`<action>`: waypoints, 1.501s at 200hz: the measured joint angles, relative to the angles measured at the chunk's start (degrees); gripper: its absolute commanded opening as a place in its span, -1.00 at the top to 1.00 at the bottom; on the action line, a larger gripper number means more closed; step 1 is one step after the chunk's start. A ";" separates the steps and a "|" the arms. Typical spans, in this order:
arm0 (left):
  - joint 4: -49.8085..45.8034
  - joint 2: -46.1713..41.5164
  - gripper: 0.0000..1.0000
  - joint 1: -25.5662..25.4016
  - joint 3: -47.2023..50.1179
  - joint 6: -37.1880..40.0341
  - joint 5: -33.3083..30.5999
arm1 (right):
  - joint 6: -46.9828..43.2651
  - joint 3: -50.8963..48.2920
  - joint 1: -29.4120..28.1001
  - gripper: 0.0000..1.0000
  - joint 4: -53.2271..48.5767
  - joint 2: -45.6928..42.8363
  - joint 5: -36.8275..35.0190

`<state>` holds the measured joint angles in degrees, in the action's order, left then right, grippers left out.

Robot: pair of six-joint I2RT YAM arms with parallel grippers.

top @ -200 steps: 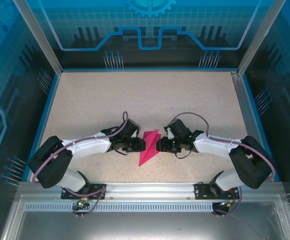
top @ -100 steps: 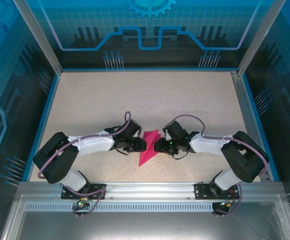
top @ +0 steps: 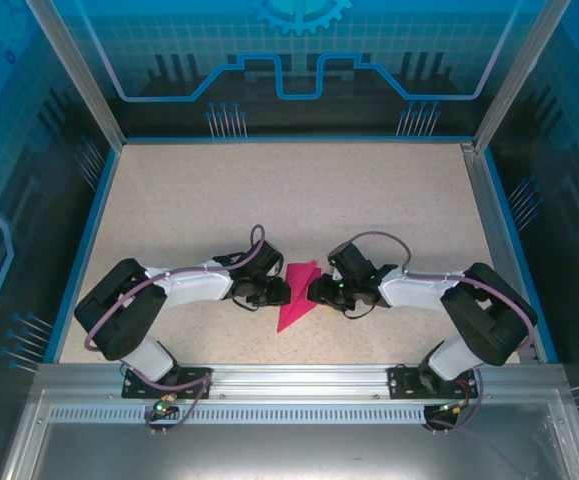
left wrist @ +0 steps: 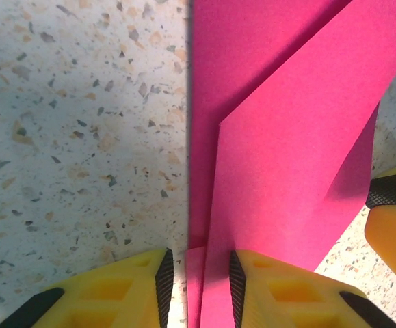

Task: Fold a paper plane with a square sheet of paper (pick it up from the middle)
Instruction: Turn over the paper at the center of the table.

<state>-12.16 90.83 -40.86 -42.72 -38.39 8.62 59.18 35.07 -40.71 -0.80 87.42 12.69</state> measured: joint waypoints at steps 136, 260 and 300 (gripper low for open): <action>0.17 0.63 0.42 0.52 -0.02 -0.02 0.79 | 1.88 0.44 -0.31 0.24 -0.76 -0.02 -0.87; -1.14 1.18 0.46 0.59 -1.01 -0.04 0.83 | 1.64 1.86 -1.40 0.18 3.37 1.57 -0.39; -1.22 1.18 0.47 0.59 -1.01 -0.17 0.81 | 1.25 2.23 -1.40 0.17 5.84 2.23 -0.28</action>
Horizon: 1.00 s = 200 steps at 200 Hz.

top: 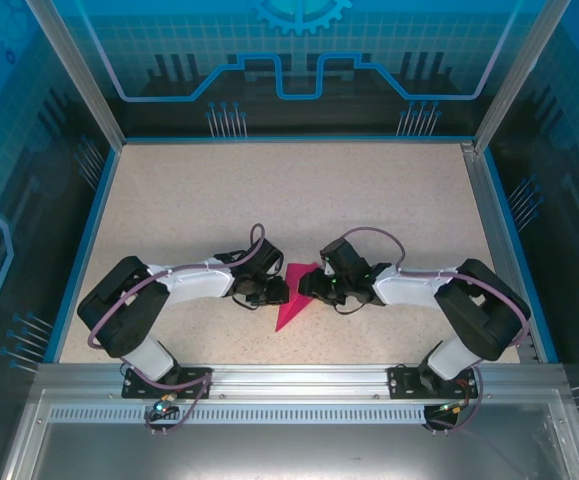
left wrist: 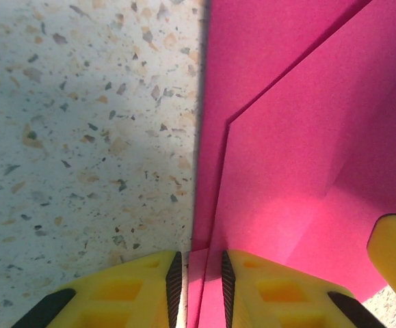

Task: Fold a paper plane with a square sheet of paper (pick it up from the middle)
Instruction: Turn over the paper at the center of the table.

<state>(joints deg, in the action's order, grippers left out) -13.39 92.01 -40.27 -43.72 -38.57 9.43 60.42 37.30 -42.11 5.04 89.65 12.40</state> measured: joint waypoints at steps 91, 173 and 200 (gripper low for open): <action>0.83 -0.35 0.46 0.00 0.55 -2.03 -0.07 | -0.68 1.73 -0.11 0.41 5.31 5.75 0.66; 6.40 -3.50 0.32 -0.31 4.37 -5.01 0.00 | -6.23 3.10 -0.35 0.87 4.17 5.92 1.20; 6.84 -9.46 0.24 -0.39 6.99 -5.33 -1.22 | -11.45 6.62 -0.35 0.87 -4.15 1.38 -1.11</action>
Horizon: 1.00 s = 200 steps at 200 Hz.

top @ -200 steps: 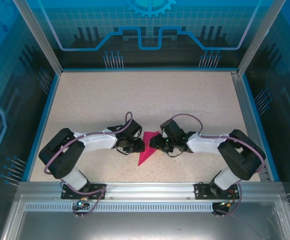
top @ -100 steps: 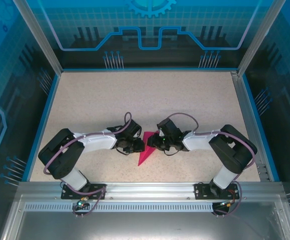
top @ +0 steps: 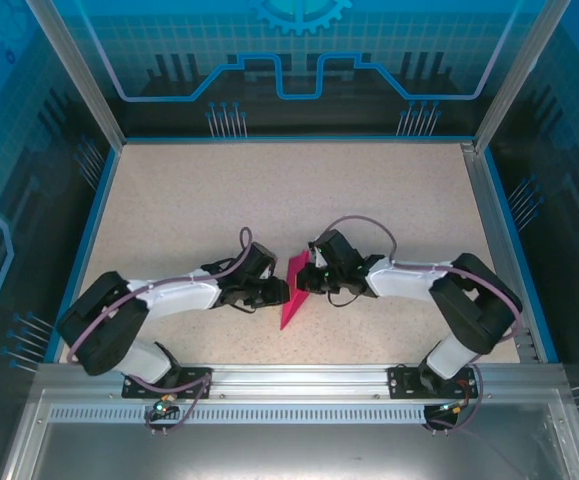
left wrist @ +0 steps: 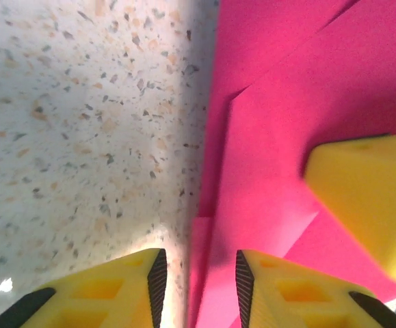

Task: Fold a paper plane with a square sheet of paper (pick it up from the middle)
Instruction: Turn over the paper at the center of the table.

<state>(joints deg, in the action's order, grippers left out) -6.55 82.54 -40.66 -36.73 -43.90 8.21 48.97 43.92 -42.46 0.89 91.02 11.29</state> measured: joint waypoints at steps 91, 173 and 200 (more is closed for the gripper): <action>-3.98 -20.76 -0.13 1.53 6.34 -1.22 -15.67 | -15.61 28.94 -2.58 0.83 -54.42 -6.80 -34.34; -8.26 -27.69 -0.18 2.60 11.19 -4.24 -23.06 | -10.75 45.86 -10.64 0.78 -74.75 21.44 -46.01; -9.97 -31.87 -0.23 2.71 13.27 -5.44 -25.73 | -8.94 52.50 -12.81 0.61 -75.43 30.99 -44.02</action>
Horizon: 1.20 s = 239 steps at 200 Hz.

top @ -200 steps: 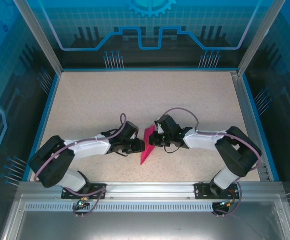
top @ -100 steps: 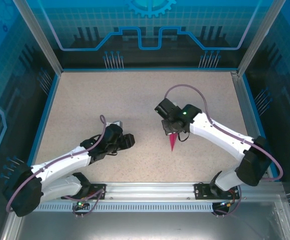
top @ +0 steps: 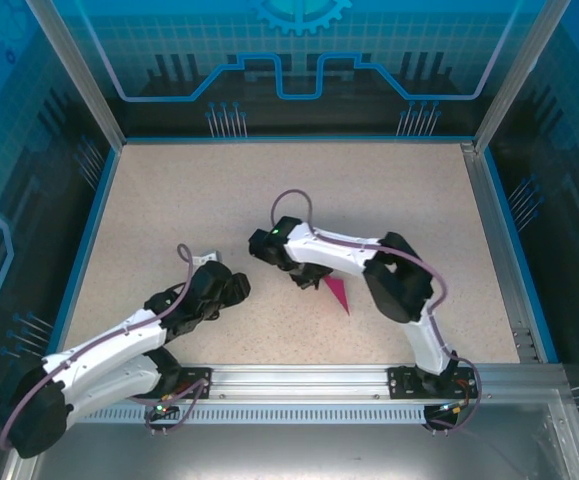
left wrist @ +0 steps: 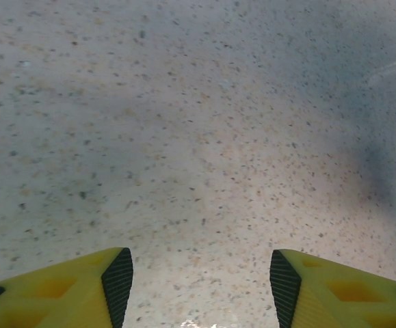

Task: Fold a paper plane with a square sheet of paper (pick it up from the middle)
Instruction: Turn over the paper at the center of the table, then fold the wing for the fifth time at the center of the table.

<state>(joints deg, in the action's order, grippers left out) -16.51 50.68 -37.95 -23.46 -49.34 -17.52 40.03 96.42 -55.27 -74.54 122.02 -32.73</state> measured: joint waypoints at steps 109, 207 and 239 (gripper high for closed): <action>-0.22 -0.09 -0.35 0.17 1.75 0.22 5.40 | -3.54 -11.67 -0.70 -0.10 28.35 -14.27 26.53; 13.31 7.89 -0.39 0.31 0.66 -6.75 18.47 | -8.70 -47.15 20.52 0.16 55.21 -32.74 53.40; 13.92 9.31 -0.40 0.31 0.68 -7.80 18.91 | -10.14 -47.15 23.12 0.27 58.77 -27.17 57.27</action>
<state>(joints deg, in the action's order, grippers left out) -2.59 59.99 -37.65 -22.79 -57.14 1.39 29.89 49.28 -32.14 -15.77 94.85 24.53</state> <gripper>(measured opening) 0.699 0.375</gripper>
